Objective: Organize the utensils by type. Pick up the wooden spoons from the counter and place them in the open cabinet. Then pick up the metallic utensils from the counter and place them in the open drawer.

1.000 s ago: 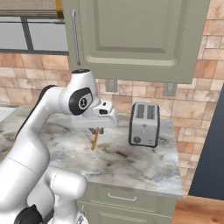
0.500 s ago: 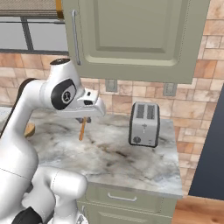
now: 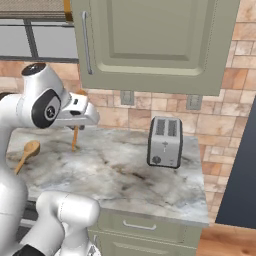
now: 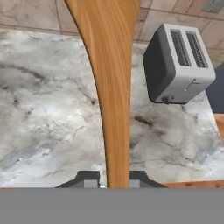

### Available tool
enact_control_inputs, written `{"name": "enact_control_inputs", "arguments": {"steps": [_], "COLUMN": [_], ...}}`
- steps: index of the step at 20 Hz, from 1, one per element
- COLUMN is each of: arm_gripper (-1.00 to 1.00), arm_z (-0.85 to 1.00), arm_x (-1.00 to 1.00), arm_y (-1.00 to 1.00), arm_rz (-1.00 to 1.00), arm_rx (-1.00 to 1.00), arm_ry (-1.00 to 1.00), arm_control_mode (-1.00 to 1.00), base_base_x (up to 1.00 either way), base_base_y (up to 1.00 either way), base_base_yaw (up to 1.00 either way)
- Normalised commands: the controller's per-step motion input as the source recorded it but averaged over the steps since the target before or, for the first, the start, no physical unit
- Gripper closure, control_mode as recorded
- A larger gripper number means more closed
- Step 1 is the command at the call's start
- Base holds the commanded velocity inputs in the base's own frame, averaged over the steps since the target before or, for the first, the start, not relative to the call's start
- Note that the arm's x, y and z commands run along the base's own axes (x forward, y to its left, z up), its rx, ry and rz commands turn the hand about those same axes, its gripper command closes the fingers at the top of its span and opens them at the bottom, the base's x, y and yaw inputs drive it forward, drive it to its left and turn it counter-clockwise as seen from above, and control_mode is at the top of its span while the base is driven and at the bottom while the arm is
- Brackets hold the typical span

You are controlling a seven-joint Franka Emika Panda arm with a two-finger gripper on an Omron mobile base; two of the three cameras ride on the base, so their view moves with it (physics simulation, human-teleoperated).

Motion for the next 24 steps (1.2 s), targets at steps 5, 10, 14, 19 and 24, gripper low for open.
{"name": "enact_control_inputs", "arguments": {"steps": [5, 10, 14, 19, 24], "arm_gripper": [1.00, 1.00, 1.00, 1.00, 1.00], "arm_z": [0.17, 0.00, 0.00, 0.05, 0.00], "arm_x": [-0.15, -0.37, -0.12, 0.00, 0.00], "arm_y": [0.26, 0.00, 0.00, 0.00, 0.00], "arm_rz": [0.00, 0.00, 0.05, 0.13, 0.10], "arm_rx": [0.00, 0.02, 0.05, 0.08, 0.01], "arm_ry": [-0.17, -0.16, -0.01, 0.05, 0.06], "arm_control_mode": [-1.00, -1.00, -1.00, -1.00, -1.00], "base_base_x": [0.00, 0.00, 0.00, 0.00, 0.00], "base_base_y": [0.00, 0.00, 0.00, 0.00, 0.00], "base_base_yaw": [0.00, 0.00, 0.00, 0.00, 0.00]}}
